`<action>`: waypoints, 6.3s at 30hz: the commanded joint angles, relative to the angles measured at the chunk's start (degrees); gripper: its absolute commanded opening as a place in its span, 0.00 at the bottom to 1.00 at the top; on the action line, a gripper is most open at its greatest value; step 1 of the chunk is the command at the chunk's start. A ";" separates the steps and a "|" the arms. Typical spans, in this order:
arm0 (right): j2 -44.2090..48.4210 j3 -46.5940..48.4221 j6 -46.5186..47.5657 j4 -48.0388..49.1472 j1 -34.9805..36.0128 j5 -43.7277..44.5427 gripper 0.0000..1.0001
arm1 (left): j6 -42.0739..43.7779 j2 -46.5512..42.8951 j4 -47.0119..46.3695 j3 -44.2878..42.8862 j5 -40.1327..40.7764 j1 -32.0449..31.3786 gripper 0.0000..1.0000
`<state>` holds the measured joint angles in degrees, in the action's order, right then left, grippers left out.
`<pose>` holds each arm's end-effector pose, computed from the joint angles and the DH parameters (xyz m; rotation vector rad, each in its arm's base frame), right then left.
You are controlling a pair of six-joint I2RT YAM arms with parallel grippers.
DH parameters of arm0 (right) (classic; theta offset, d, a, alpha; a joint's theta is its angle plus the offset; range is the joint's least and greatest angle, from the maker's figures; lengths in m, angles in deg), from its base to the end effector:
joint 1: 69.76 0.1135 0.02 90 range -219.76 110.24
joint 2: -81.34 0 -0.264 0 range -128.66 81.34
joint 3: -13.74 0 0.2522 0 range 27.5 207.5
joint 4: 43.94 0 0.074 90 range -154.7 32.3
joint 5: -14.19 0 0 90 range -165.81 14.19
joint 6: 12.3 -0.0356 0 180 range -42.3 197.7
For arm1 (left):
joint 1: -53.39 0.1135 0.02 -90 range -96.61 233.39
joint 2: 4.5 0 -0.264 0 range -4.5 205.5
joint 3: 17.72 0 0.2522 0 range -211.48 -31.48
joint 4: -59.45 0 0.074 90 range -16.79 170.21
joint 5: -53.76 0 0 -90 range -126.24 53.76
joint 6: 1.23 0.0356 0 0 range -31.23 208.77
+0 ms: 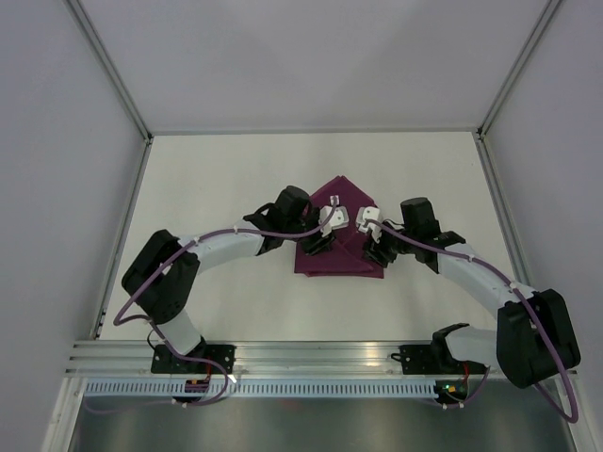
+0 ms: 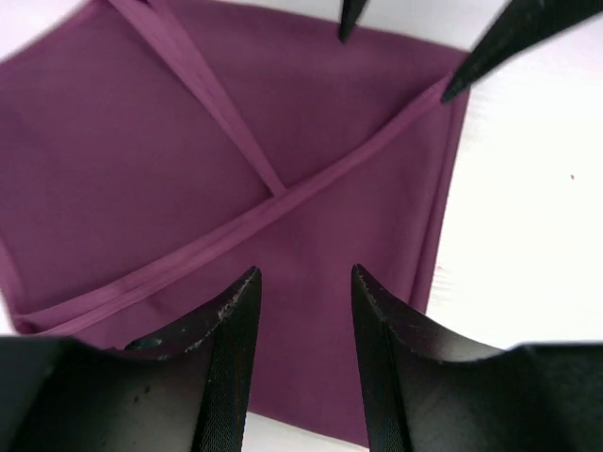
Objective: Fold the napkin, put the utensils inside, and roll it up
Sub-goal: Roll the napkin with the utensil
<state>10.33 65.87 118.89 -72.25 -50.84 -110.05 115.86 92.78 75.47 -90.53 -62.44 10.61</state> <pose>0.2234 0.0977 0.2056 -1.3656 1.8162 0.5110 0.2562 -0.2585 0.2021 1.4949 1.7161 -0.6641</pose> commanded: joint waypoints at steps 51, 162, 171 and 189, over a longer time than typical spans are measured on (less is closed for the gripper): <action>-12.23 -10.78 10.75 22.02 27.31 28.61 0.44 | -16.37 0.90 -7.80 -1.42 5.63 10.62 0.45; -58.46 50.75 15.32 -56.91 0.16 -13.48 0.01 | 19.93 9.60 -34.34 15.63 22.24 -18.48 0.24; -55.83 51.01 14.88 -57.70 -0.02 -14.63 0.03 | 15.37 7.58 -29.96 14.23 20.13 -16.72 0.03; -42.47 46.55 5.31 -44.72 -4.41 -13.75 0.41 | -1.77 5.03 -15.80 8.86 5.47 -11.54 0.02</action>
<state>-36.42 114.61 126.74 -123.81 -53.60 -123.38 120.49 99.64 55.45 -79.88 -50.86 -2.61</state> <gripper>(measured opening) 0.403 0.047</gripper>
